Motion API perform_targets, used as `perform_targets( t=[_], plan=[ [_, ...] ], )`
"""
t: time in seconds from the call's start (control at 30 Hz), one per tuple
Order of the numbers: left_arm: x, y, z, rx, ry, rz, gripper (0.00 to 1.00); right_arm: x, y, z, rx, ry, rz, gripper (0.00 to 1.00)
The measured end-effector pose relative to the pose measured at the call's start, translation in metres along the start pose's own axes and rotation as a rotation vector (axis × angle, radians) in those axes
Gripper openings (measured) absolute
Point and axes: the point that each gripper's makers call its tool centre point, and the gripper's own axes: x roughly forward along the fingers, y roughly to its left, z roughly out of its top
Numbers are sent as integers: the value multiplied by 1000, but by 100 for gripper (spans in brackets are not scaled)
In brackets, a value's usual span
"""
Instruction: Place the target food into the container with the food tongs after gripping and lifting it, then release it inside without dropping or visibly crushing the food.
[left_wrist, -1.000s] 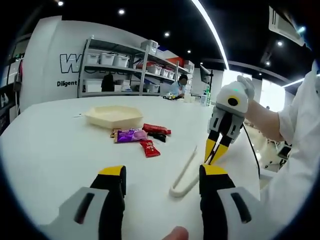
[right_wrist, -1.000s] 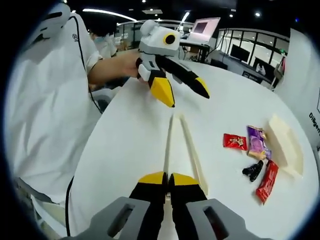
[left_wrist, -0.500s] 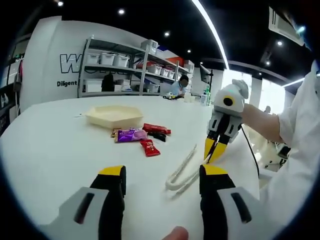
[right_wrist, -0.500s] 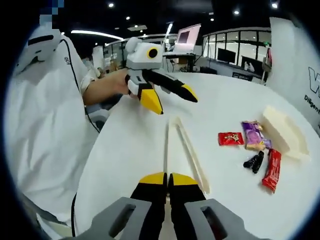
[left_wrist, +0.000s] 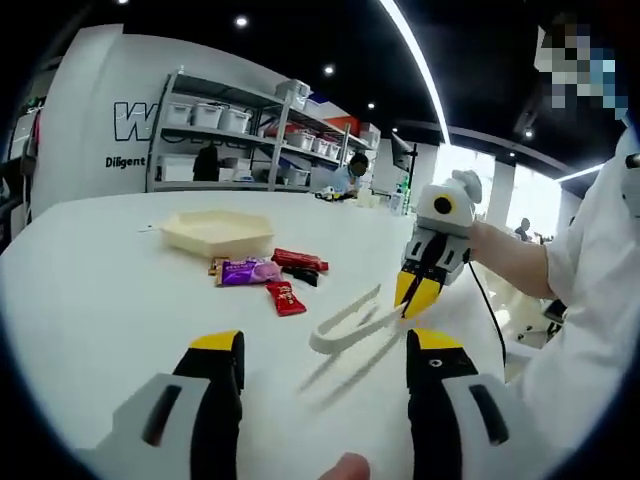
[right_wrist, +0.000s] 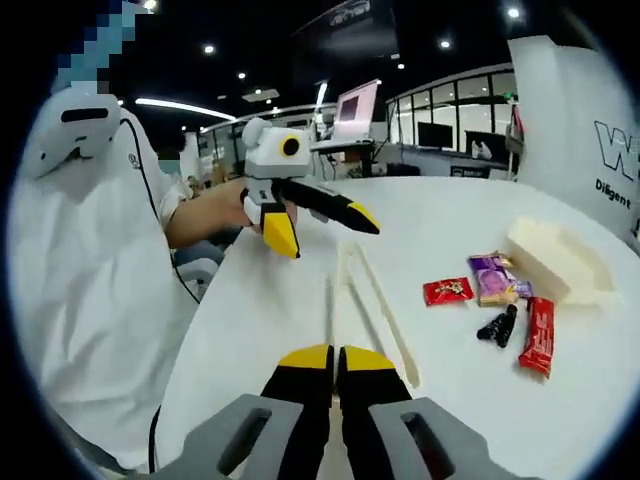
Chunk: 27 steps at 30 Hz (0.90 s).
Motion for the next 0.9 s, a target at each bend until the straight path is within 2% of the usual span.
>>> perform_targets(
  t=[0.2,0.4,0.83,0.9],
  plan=[
    [2,-3,-2,-8,7,-15,65,-2,-2,4,19,-37,1,0],
    [8,-14,-4,-14,15,-64,63,-3,5,14,43,-114,31,0],
    [18,-42,10,-26,-52,-192,55,-2,17,31,75,-224,82,0],
    [20,-42,11,-26,-59,-183,56,-3,17,31,90,-231,82,0]
  ],
)
